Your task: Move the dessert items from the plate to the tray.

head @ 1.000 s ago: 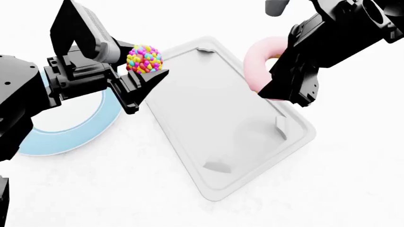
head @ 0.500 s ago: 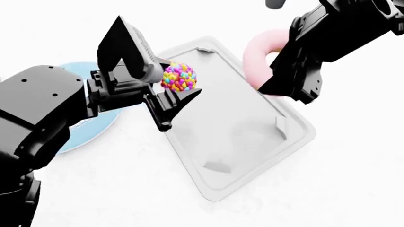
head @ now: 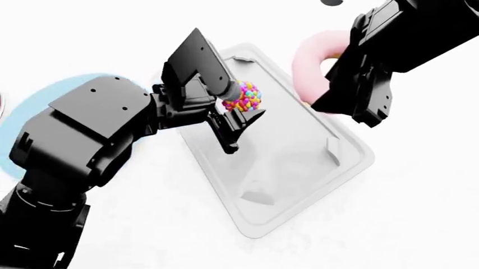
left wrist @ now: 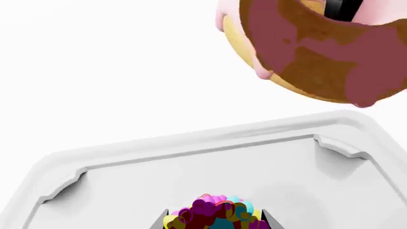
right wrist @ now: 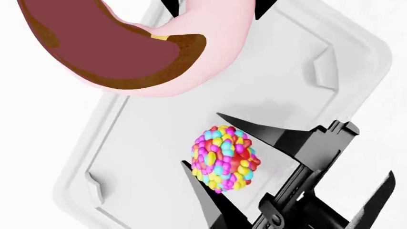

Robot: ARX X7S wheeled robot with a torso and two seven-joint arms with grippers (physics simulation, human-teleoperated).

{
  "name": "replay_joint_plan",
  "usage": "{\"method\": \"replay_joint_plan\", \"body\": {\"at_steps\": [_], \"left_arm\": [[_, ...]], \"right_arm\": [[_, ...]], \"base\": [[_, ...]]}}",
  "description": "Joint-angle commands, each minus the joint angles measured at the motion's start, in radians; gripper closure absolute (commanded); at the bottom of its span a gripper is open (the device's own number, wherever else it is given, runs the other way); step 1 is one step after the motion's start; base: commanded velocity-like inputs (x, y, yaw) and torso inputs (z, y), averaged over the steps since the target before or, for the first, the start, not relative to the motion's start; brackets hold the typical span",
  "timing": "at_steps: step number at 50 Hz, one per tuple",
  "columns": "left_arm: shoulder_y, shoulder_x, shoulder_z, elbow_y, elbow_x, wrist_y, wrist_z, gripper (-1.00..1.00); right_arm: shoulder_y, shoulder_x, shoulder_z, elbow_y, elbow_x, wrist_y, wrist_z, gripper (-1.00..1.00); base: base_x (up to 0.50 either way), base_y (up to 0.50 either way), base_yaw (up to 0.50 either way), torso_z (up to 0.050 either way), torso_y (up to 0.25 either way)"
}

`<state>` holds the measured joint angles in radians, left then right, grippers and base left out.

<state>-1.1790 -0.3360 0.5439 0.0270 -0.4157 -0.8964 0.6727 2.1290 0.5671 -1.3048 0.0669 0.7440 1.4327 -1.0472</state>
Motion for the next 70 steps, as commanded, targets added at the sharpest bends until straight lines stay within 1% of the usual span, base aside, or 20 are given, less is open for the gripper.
{"method": "replay_joint_plan", "body": {"at_steps": [1,7,15,21,30,34,41,53,60,70], "left_arm": [[-0.036,0.05,0.038,-0.11,0.037,0.047,-0.02,-1.0],[-0.063,0.059,0.017,-0.138,0.026,0.039,-0.022,-1.0],[-0.093,0.05,-0.011,-0.146,0.008,0.034,-0.013,-1.0],[-0.158,0.042,-0.088,-0.161,-0.037,0.021,0.0,-1.0],[-0.216,0.025,-0.146,-0.223,-0.051,0.052,0.012,-1.0],[-0.251,0.024,-0.16,-0.291,-0.036,0.097,0.016,-1.0],[-0.337,0.04,-0.176,-0.485,0.008,0.213,0.027,-1.0],[-0.336,0.047,-0.195,-0.5,-0.004,0.216,0.01,-1.0],[-0.325,0.043,-0.199,-0.471,-0.016,0.196,0.0,-1.0],[-0.316,0.038,-0.202,-0.447,-0.026,0.182,-0.006,-1.0]], "right_arm": [[0.001,0.011,0.017,-0.026,0.017,0.023,0.018,1.0],[-0.001,0.014,0.024,-0.033,0.027,0.031,0.028,1.0],[-0.002,0.013,0.026,-0.032,0.031,0.028,0.036,1.0],[-0.001,0.006,0.018,-0.02,0.028,0.014,0.032,1.0],[-0.01,0.0,0.015,-0.01,0.028,-0.002,0.032,1.0],[-0.028,-0.001,0.022,-0.015,0.042,-0.005,0.035,1.0],[-0.041,-0.023,0.01,-0.025,0.062,-0.018,0.009,1.0],[-0.048,-0.066,-0.008,-0.009,0.075,-0.053,-0.034,1.0],[-0.074,-0.063,0.032,-0.071,0.13,-0.005,0.003,1.0],[-0.133,-0.052,0.116,-0.154,0.233,0.085,0.096,1.0]], "base": [[0.0,0.0,0.0,0.0,0.0],[0.0,0.0,0.0,0.0,0.0],[0.0,0.0,0.0,0.0,0.0],[0.0,0.0,0.0,0.0,0.0],[0.0,0.0,0.0,0.0,0.0],[0.0,0.0,0.0,0.0,0.0],[0.0,0.0,0.0,0.0,0.0],[0.0,0.0,0.0,0.0,0.0],[0.0,0.0,0.0,0.0,0.0],[0.0,0.0,0.0,0.0,0.0]]}}
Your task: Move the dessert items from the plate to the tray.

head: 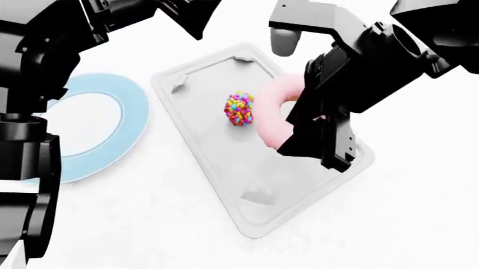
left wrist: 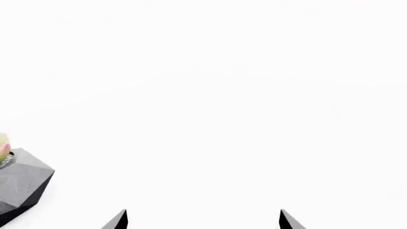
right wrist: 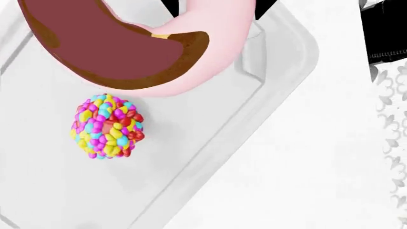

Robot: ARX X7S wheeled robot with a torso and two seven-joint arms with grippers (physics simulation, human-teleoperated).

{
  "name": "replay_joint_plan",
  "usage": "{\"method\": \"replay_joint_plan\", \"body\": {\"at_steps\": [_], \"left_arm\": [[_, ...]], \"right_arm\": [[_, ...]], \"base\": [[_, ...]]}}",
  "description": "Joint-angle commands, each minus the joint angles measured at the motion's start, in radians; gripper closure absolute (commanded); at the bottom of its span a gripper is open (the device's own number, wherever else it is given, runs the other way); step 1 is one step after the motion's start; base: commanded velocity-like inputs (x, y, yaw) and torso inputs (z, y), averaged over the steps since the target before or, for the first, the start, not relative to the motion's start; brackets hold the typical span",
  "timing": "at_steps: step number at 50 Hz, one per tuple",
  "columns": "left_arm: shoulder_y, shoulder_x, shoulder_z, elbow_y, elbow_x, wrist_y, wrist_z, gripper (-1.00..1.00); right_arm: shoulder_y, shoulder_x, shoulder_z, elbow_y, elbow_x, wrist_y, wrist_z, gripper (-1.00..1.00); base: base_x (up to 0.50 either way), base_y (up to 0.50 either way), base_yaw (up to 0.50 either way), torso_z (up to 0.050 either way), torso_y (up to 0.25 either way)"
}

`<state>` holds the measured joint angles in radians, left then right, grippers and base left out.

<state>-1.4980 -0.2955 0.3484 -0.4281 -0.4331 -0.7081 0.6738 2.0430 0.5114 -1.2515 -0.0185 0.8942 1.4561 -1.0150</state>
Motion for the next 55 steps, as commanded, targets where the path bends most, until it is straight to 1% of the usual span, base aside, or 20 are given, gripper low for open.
{"method": "replay_joint_plan", "body": {"at_steps": [1,8,25,26,44,55], "left_arm": [[0.003,-0.002,-0.007,0.008,-0.009,-0.006,-0.008,-1.0],[0.008,-0.003,-0.004,0.01,-0.012,-0.006,-0.009,-1.0],[0.015,-0.004,0.002,0.016,-0.016,-0.007,-0.011,-1.0],[0.016,-0.004,0.003,0.017,-0.016,-0.007,-0.011,-1.0],[0.018,-0.006,0.008,0.014,-0.019,-0.003,-0.013,-1.0],[0.017,-0.011,0.008,0.033,-0.026,-0.014,-0.019,-1.0]], "right_arm": [[-0.052,0.004,0.069,-0.071,0.09,0.066,0.071,1.0],[-0.073,0.011,0.087,-0.08,0.13,0.077,0.111,1.0],[-0.08,0.03,0.065,-0.064,0.147,0.043,0.143,1.0],[-0.08,0.03,0.065,-0.064,0.148,0.041,0.144,-1.0],[-0.065,0.034,0.044,-0.058,0.162,0.018,0.162,-1.0],[-0.008,0.032,0.014,-0.047,0.14,0.001,0.14,-1.0]], "base": [[0.0,0.0,0.0,0.0,0.0],[0.0,0.0,0.0,0.0,0.0],[0.0,0.0,0.0,0.0,0.0],[0.0,0.0,0.0,0.0,0.0],[0.0,0.0,0.0,0.0,0.0],[0.0,0.0,0.0,0.0,0.0]]}}
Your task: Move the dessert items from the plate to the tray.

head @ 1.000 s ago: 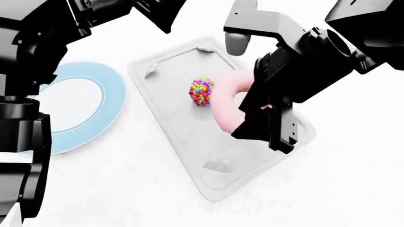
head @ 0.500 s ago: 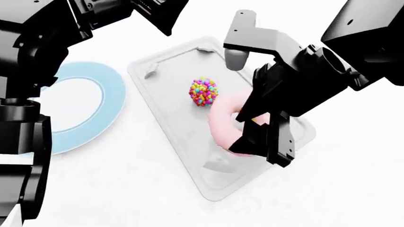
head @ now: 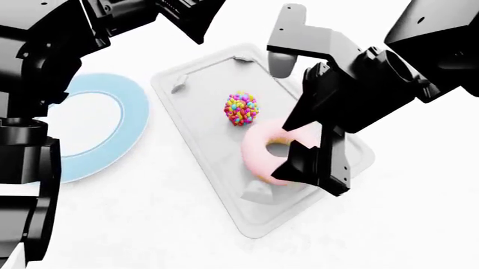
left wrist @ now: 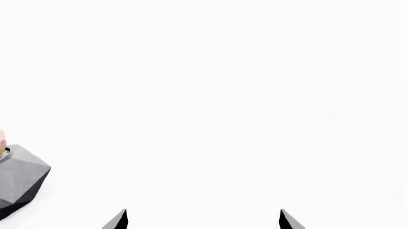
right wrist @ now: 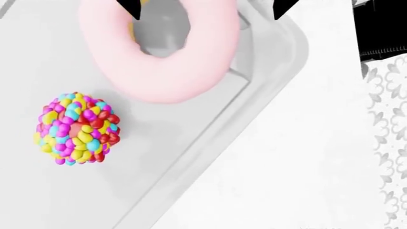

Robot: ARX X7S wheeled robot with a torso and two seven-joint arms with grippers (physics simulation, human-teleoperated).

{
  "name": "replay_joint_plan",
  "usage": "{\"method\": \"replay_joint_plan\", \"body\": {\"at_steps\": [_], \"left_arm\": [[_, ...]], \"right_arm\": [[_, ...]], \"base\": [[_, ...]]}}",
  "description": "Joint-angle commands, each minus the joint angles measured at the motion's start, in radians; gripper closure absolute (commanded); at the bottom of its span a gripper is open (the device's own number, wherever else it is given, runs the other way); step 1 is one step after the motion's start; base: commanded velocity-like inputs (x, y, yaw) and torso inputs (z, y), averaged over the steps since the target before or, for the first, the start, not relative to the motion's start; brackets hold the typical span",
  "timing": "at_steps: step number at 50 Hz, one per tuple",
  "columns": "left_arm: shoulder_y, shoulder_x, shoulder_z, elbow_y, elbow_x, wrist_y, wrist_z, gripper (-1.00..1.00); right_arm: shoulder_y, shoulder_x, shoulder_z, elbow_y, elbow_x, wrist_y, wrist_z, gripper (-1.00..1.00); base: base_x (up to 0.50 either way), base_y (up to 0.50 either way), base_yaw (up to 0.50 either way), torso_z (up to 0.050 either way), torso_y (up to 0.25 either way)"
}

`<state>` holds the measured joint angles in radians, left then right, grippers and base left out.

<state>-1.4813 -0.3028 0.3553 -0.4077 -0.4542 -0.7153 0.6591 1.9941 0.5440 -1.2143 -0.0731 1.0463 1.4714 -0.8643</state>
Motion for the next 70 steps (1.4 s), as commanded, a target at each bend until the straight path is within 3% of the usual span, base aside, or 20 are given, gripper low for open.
{"method": "replay_joint_plan", "body": {"at_steps": [1,11,19,27,37,42,55,70], "left_arm": [[0.0,-0.005,0.0,0.018,-0.008,-0.011,-0.005,-1.0],[0.032,-0.058,-0.039,0.139,-0.059,-0.085,-0.021,-1.0],[0.089,-0.139,-0.134,0.326,-0.162,-0.206,-0.052,-1.0],[0.108,-0.199,-0.21,0.411,-0.217,-0.255,-0.072,-1.0],[0.124,-0.249,-0.283,0.476,-0.269,-0.307,-0.099,-1.0],[0.144,-0.276,-0.32,0.509,-0.296,-0.332,-0.11,-1.0],[0.175,-0.31,-0.366,0.547,-0.328,-0.36,-0.128,-1.0],[0.178,-0.319,-0.378,0.555,-0.34,-0.363,-0.136,-1.0]], "right_arm": [[0.049,-0.002,-0.025,0.007,-0.014,-0.015,-0.012,-1.0],[0.17,-0.006,-0.034,-0.009,-0.039,0.01,-0.011,-1.0],[0.226,0.002,0.004,-0.05,0.015,0.085,0.059,-1.0],[0.361,0.031,-0.053,-0.046,0.27,0.098,0.267,-1.0],[0.362,0.054,-0.054,-0.072,0.396,0.099,0.452,-1.0],[0.362,0.069,-0.054,-0.075,0.722,0.099,0.8,-1.0],[0.361,0.024,-0.068,-0.004,2.065,0.099,2.239,-1.0],[0.362,0.048,-0.075,-0.019,2.095,0.099,2.336,-1.0]], "base": [[0.0,0.0,0.0,0.0,0.0],[0.0,0.0,0.0,0.0,0.0],[0.0,0.0,0.0,0.0,0.0],[0.0,0.0,0.0,0.0,0.0],[0.0,0.0,0.0,0.0,0.0],[0.0,0.0,0.0,0.0,0.0],[0.0,0.0,0.0,0.0,0.0],[0.0,0.0,0.0,0.0,0.0]]}}
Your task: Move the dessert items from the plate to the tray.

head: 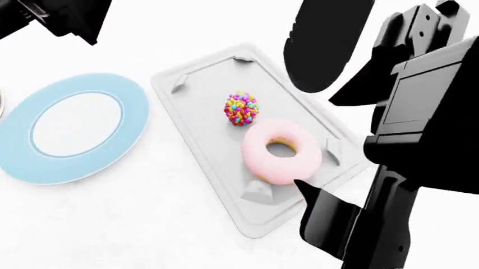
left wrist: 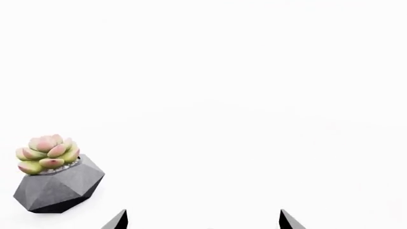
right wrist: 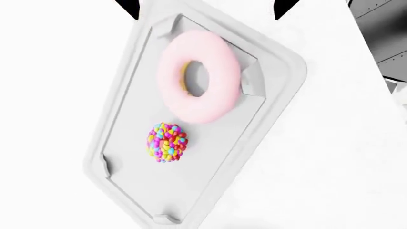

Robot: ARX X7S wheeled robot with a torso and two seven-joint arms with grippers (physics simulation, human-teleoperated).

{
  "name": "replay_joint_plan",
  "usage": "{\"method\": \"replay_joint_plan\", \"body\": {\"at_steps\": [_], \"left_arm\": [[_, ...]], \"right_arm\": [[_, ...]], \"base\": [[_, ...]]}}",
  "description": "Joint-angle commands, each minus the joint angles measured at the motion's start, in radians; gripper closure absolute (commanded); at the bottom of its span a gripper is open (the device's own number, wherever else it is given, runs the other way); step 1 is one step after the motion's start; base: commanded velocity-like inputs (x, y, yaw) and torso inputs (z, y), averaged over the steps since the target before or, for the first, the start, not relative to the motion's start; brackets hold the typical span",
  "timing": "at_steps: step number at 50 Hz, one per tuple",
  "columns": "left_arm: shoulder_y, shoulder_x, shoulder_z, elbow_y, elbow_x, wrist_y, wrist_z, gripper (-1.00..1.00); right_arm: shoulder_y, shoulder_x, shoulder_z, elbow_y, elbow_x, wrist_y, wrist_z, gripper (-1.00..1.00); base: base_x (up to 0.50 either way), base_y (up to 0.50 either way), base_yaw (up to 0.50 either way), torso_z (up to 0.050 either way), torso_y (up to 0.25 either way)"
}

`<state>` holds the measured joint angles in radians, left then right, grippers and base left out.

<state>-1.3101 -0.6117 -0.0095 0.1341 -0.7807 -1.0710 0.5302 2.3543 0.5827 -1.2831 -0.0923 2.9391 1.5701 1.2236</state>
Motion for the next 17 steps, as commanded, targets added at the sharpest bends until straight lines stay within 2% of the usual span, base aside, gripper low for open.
{"method": "replay_joint_plan", "body": {"at_steps": [1,17], "left_arm": [[0.008,-0.009,-0.013,0.015,-0.013,-0.007,-0.007,-1.0],[0.012,-0.004,-0.003,0.024,-0.02,-0.006,-0.011,-1.0]], "right_arm": [[0.002,0.014,-0.007,-0.001,0.202,0.001,0.25,-1.0],[0.002,0.089,-0.014,-0.013,0.202,0.001,0.272,-1.0]], "base": [[0.0,0.0,0.0,0.0,0.0],[0.0,0.0,0.0,0.0,0.0]]}}
